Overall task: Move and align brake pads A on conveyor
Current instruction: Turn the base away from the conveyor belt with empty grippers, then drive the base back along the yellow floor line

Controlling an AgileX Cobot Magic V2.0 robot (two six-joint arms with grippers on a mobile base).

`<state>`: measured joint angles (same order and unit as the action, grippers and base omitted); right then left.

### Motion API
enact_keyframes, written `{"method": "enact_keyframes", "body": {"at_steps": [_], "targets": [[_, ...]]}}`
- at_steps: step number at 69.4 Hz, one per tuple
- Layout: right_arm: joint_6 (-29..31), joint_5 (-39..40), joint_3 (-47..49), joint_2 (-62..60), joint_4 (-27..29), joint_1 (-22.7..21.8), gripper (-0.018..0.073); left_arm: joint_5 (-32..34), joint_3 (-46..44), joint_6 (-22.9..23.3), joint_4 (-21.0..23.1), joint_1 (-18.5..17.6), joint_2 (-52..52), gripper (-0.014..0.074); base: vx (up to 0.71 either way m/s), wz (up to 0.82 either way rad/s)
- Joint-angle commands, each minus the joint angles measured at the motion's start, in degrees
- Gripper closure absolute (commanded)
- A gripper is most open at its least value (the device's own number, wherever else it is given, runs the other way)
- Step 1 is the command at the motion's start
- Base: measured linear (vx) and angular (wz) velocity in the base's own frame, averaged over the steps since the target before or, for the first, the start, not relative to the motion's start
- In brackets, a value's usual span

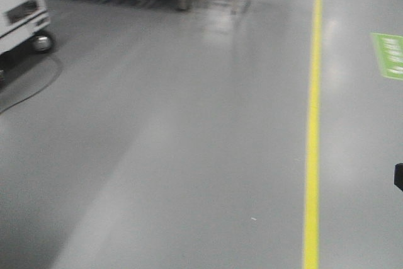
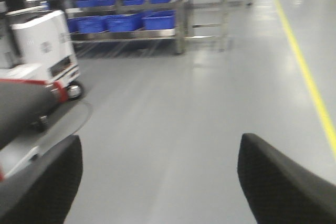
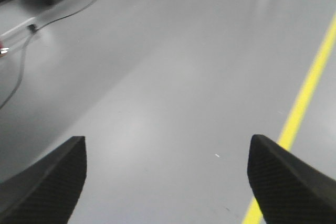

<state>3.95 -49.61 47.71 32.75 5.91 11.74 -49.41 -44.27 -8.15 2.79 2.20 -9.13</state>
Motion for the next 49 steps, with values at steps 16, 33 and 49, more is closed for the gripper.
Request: {"method": "enact_keyframes", "body": {"at_steps": [16,33,49], "targets": [[0.4,3.7,1.2,0.2,-0.2,-0.2,-0.0032,4.2,-1.0,0.0,0.3,0.2,-1.0,0.0031,-0.15,-0.92],[0.4,3.8,1.2,0.2,0.0,-0.2,-0.0032,4.2,-1.0,0.0,0.3,0.2,-1.0,0.0031,-0.07,-0.76],[0.4,3.4,1.2,0.2,0.0,-0.2,-0.0032,4.2,-1.0,0.0,0.3,0.2,-1.0,0.0031,0.03,-0.39]]}}
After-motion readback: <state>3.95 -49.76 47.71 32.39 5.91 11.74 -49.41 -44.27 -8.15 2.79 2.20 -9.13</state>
